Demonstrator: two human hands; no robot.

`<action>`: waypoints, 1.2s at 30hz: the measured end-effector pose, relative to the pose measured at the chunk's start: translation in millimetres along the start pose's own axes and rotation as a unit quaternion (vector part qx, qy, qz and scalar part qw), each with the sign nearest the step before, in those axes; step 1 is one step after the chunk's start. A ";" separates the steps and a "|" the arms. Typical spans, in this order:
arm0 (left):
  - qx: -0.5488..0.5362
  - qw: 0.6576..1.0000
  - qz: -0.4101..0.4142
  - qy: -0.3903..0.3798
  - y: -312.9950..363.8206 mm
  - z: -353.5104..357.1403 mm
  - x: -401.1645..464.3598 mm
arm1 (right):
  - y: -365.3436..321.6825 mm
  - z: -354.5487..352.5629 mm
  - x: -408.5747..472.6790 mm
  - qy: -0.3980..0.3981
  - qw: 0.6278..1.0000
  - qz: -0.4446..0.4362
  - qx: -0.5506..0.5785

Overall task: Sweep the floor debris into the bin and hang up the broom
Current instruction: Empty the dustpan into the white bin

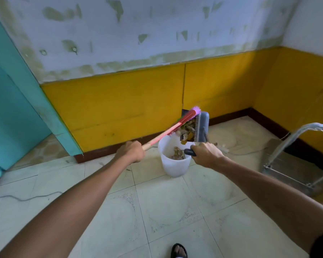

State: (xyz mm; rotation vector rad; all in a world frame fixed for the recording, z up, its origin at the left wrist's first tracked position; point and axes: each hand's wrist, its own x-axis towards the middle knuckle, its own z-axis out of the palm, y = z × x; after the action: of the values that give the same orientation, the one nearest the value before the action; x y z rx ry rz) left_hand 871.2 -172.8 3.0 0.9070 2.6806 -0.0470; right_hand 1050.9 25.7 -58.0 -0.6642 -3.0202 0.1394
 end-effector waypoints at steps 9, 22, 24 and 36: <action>-0.014 0.997 -0.042 -0.068 -33.0 0.4 64.2 | 1.3 42.2 59.2 -0.117 0.970 -0.134 -0.165; -0.065 0.995 -0.029 -0.063 -93.8 19.6 82.6 | -32.8 5.4 128.0 -0.139 0.943 -0.150 -0.261; -0.077 0.995 -0.021 -0.057 -100.9 28.8 82.5 | -40.0 4.5 138.2 -0.147 0.934 -0.154 -0.287; -0.075 0.997 -0.007 -0.027 -109.1 33.6 89.1 | -46.6 14.5 133.4 -0.113 0.941 -0.186 -0.259</action>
State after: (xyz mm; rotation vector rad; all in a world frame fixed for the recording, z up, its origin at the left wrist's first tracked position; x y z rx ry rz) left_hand 748.4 -212.0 -63.1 0.8296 2.5998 0.1236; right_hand 909.6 38.5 -64.4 -0.0749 -3.3488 -0.6569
